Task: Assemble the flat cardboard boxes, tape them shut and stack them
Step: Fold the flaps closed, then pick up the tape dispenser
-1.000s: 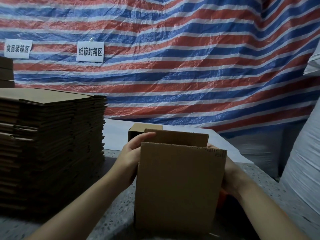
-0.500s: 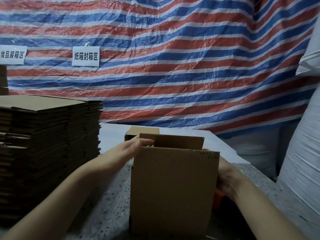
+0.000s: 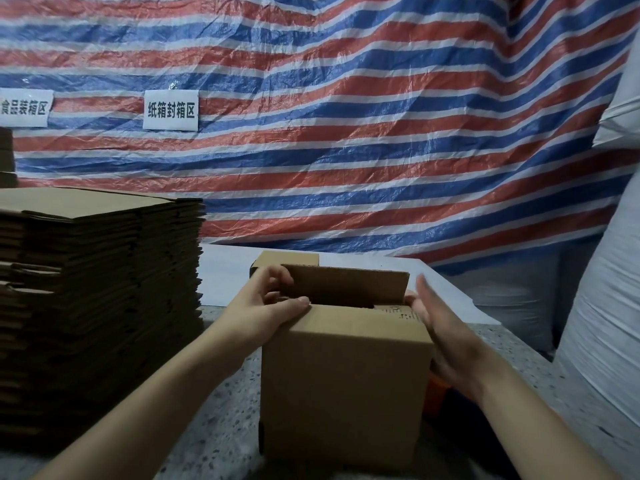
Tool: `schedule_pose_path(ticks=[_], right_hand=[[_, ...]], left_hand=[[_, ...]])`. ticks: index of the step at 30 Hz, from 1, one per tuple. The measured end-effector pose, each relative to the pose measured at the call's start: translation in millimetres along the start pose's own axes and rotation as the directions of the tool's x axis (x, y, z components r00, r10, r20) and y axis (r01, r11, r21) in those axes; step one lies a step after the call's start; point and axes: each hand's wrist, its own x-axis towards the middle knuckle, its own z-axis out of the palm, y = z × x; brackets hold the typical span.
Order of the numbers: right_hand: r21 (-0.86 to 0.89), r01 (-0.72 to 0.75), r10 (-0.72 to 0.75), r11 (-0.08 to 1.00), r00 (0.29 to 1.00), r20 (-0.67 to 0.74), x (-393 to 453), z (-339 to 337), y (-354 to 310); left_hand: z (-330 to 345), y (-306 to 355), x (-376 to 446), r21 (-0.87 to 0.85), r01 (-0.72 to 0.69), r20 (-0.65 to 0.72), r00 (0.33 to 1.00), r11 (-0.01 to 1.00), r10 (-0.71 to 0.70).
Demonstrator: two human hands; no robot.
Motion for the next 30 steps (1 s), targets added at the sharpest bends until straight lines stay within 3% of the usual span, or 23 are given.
schedule_pose_path(ticks=[5, 9, 14, 20, 22, 25, 27, 30], right_hand=[[-0.078, 0.152, -0.153, 0.985, 0.988, 0.004, 2.9, -1.7, -5.3], [-0.094, 0.179, -0.180, 0.979, 0.984, -0.005, 1.4, -5.1, -5.5], [-0.232, 0.193, -0.207, 0.953, 0.977, -0.042, 2.6, -8.1, -2.8], [-0.346, 0.185, -0.217, 0.920, 0.975, -0.055, 3.6, -5.7, -7.0], [-0.363, 0.169, -0.203, 0.916, 0.978, -0.057, 2.3, -3.3, -9.6], [-0.386, 0.154, -0.197, 0.910, 0.977, -0.076, 1.3, -1.5, -11.7], [-0.407, 0.142, -0.187, 0.902, 0.980, -0.074, 0.6, -1.5, -14.3], [-0.413, 0.139, -0.182, 0.900, 0.981, -0.068, 0.4, -3.6, -16.3]], left_hand=[[-3.2, -3.1, 0.1, 0.087, -0.076, -0.049, 0.996, 0.993, 0.081], [-4.0, -1.1, 0.5, 0.176, -0.103, -0.016, 0.994, 0.979, 0.108], [-5.6, 6.9, 0.9, 0.458, -0.089, -0.061, 0.989, 0.885, 0.131], [-3.6, 13.8, -4.0, 0.592, -0.114, -0.032, 0.986, 0.798, 0.164], [-1.8, 20.5, -8.1, 0.701, -0.113, -0.003, 0.987, 0.704, 0.161], [8.1, 31.7, -15.0, 0.898, -0.217, 0.090, 0.942, 0.382, 0.325], [20.2, 34.4, -18.7, 0.887, -0.311, 0.185, 0.916, 0.341, 0.356], [38.9, 30.9, -21.0, 0.853, -0.400, 0.331, 0.911, 0.334, 0.248]])
